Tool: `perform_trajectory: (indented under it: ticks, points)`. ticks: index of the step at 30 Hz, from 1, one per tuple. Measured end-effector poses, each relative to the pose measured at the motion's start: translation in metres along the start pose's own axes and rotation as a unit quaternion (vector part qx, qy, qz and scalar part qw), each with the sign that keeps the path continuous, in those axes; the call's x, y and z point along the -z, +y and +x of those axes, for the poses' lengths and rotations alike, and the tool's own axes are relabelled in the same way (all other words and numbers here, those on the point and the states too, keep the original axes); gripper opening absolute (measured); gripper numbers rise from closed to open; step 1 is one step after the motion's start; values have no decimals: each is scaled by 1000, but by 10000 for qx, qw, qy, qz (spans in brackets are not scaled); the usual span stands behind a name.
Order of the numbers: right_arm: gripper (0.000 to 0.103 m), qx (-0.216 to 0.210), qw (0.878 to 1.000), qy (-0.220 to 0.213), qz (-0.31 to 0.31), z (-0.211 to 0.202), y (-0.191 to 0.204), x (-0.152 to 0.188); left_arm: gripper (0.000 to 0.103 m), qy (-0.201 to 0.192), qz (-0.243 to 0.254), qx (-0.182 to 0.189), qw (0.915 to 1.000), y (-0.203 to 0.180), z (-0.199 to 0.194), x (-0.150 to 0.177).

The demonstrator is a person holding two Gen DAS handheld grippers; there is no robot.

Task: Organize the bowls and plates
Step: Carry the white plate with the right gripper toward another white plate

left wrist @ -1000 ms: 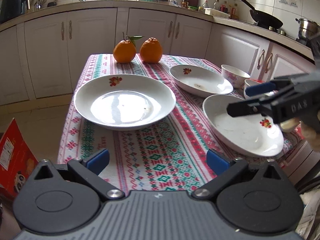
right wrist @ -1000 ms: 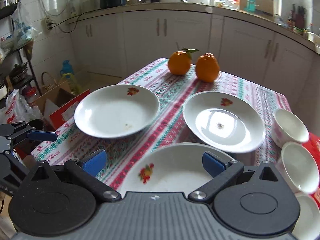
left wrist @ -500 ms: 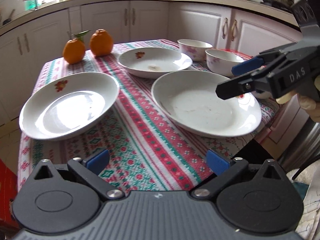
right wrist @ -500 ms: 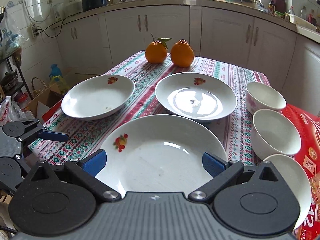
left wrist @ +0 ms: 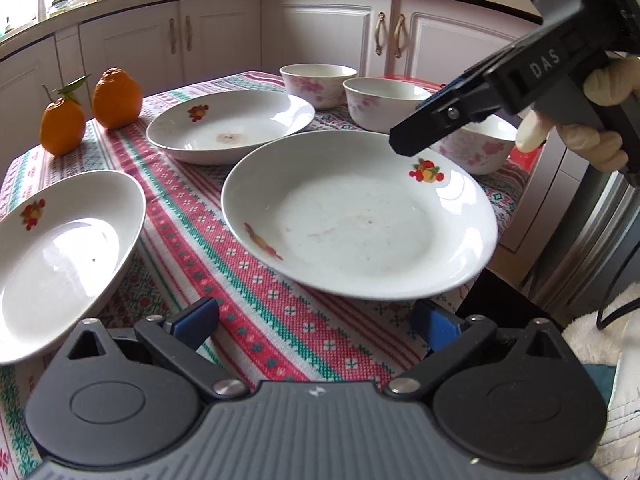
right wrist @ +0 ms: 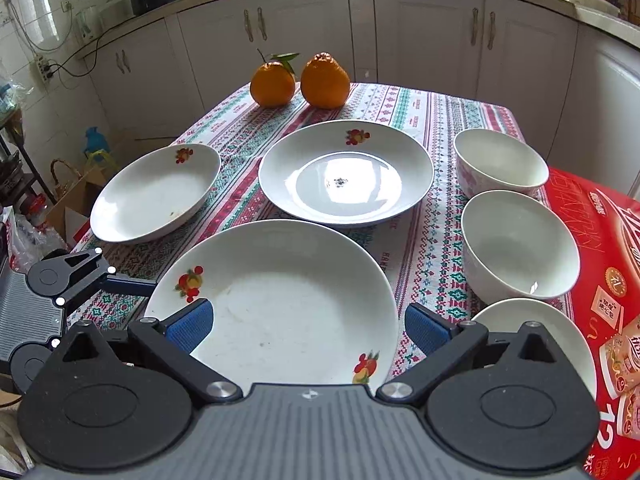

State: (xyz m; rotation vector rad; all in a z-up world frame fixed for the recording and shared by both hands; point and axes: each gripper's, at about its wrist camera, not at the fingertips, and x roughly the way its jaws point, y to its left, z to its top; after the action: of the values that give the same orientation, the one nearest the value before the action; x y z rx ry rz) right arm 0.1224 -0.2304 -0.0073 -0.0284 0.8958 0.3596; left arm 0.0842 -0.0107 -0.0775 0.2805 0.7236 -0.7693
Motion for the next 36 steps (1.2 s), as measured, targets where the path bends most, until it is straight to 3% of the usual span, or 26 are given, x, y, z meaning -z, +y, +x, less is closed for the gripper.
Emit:
perform_trajectory:
  ticks: [5,8,15,23,28,36]
  points:
    - [103,-280,9986,439,5,12,-8,-14,102,-36,251,228,9994,-3,4,-2]
    - [103,-234,9969,745,-23,22,-13,-24,102,-29,386,324,9987,-4,7,-4]
    - [103,-330,9912,1271,-178,43,-20,-37,102,-97,282,557,9980,-2,7,-6]
    - [103,-584,9864,1516,-246,57,-22,-42,101,-112,252,645,9975,-5,7,-8]
    - [94,-614,9852,1573,-295,63,-25,-43,101,-117,252,634,9976,-6,8,-8]
    - [92,-854,9817,1670,-318,70,-27,-45,101,-107,210,580,9980,-7,8,-8]
